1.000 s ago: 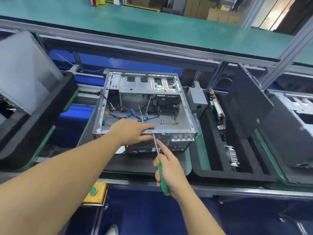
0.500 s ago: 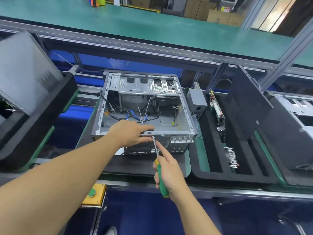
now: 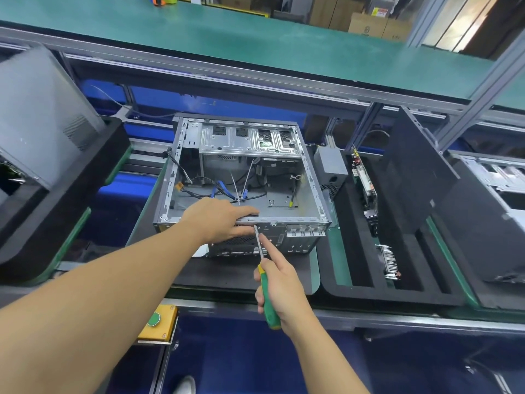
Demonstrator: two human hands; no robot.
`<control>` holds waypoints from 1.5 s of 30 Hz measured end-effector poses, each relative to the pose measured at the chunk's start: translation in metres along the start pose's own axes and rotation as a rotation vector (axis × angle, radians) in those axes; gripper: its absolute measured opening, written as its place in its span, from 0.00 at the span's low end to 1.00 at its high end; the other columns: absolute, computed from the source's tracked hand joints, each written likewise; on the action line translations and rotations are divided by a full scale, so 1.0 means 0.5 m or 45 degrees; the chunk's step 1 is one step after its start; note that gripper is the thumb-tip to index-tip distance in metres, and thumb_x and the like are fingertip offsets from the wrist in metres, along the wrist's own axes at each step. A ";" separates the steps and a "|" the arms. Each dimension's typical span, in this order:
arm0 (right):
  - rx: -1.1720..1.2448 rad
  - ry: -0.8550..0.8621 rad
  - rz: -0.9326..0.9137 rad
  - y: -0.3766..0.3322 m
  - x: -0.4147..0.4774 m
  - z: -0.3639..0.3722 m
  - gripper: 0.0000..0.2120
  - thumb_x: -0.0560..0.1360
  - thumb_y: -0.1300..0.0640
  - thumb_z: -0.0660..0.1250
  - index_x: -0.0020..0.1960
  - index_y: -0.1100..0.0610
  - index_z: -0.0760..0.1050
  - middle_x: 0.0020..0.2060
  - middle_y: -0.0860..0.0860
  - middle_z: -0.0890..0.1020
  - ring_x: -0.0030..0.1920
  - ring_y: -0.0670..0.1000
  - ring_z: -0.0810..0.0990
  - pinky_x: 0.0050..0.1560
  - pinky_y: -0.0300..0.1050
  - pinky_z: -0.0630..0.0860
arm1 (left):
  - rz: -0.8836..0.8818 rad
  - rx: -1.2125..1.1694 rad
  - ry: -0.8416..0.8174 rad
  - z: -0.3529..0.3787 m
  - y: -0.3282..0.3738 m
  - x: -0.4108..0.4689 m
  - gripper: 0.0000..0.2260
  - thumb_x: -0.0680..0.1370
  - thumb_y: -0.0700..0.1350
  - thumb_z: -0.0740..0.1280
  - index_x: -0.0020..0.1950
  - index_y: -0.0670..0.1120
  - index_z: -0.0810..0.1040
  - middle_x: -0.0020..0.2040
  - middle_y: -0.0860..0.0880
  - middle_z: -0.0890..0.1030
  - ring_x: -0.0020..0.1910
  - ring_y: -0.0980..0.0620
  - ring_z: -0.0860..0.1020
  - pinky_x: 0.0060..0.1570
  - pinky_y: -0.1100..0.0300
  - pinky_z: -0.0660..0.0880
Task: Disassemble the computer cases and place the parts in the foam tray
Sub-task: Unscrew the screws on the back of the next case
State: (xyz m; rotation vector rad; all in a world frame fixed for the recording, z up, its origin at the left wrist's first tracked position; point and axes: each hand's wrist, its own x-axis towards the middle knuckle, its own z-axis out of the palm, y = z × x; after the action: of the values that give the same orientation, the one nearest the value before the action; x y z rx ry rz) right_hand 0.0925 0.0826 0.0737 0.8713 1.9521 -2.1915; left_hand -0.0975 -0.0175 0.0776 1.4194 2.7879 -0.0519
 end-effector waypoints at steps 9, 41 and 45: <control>0.041 0.002 0.011 0.003 -0.002 -0.001 0.27 0.83 0.57 0.52 0.60 0.24 0.73 0.35 0.49 0.73 0.24 0.49 0.66 0.25 0.43 0.69 | -0.001 0.025 0.001 0.002 0.000 0.000 0.38 0.66 0.78 0.35 0.72 0.69 0.61 0.32 0.56 0.65 0.34 0.50 0.71 0.31 0.56 0.64; -0.289 0.311 -0.103 0.008 0.001 0.005 0.06 0.82 0.53 0.59 0.54 0.48 0.75 0.41 0.49 0.81 0.28 0.48 0.73 0.27 0.44 0.74 | -0.010 0.029 0.055 0.005 0.003 0.000 0.38 0.67 0.79 0.36 0.66 0.64 0.68 0.31 0.55 0.66 0.34 0.47 0.72 0.31 0.56 0.64; -0.461 0.352 -0.160 0.012 0.013 0.029 0.08 0.82 0.53 0.59 0.59 0.53 0.73 0.45 0.50 0.80 0.32 0.42 0.74 0.30 0.30 0.69 | -0.005 0.027 0.066 0.008 0.001 0.001 0.39 0.66 0.79 0.35 0.65 0.64 0.69 0.31 0.55 0.65 0.33 0.48 0.71 0.32 0.56 0.65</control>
State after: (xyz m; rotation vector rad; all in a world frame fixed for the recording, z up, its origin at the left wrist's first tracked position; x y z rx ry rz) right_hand 0.0844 0.0697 0.0658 1.0573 2.4885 -1.7585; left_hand -0.0974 -0.0172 0.0736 1.4407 2.8399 -0.0459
